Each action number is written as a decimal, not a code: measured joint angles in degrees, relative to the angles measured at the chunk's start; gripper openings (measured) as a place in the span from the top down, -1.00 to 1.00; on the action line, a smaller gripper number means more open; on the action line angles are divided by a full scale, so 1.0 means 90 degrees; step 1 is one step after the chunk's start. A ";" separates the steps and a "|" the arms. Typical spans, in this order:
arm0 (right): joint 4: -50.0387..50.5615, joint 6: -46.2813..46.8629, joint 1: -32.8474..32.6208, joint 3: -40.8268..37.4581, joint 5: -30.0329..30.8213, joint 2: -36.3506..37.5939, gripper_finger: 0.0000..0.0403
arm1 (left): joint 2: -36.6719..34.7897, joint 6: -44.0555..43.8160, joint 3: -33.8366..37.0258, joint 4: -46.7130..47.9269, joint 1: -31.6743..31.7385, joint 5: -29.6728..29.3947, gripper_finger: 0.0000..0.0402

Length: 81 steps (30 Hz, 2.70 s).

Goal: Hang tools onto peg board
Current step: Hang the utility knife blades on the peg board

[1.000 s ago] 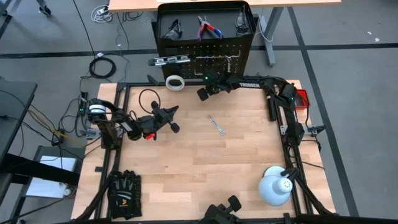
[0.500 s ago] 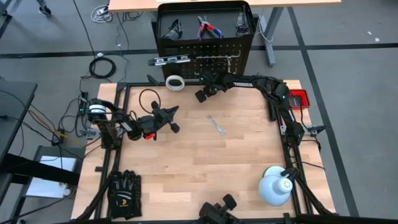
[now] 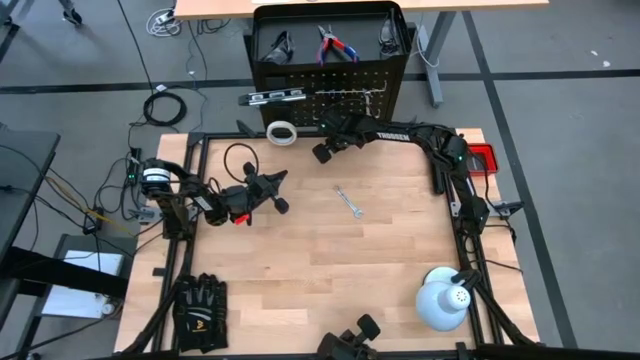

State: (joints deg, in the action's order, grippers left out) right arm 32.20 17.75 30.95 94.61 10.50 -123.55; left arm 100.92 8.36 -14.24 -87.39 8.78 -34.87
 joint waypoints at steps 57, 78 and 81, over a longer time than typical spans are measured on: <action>-0.0612 -1.5078 -0.0010 -0.0167 0.1620 -0.0304 0.98 | 0.0000 0.0036 -0.0012 -0.0005 0.0000 0.0000 1.00; -0.0829 -1.4944 -0.0427 -0.0153 0.1007 -0.0526 0.98 | -0.0002 0.0083 -0.0012 0.0104 0.0044 0.0000 1.00; -0.0610 -1.4867 -0.0575 -0.0078 0.1333 -0.0525 0.99 | -0.0002 0.0073 -0.0012 0.0131 0.0078 -0.0001 1.00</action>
State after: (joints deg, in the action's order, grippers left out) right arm 26.71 -116.05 25.78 93.91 22.50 -128.27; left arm 100.90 9.02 -14.35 -86.21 9.48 -34.88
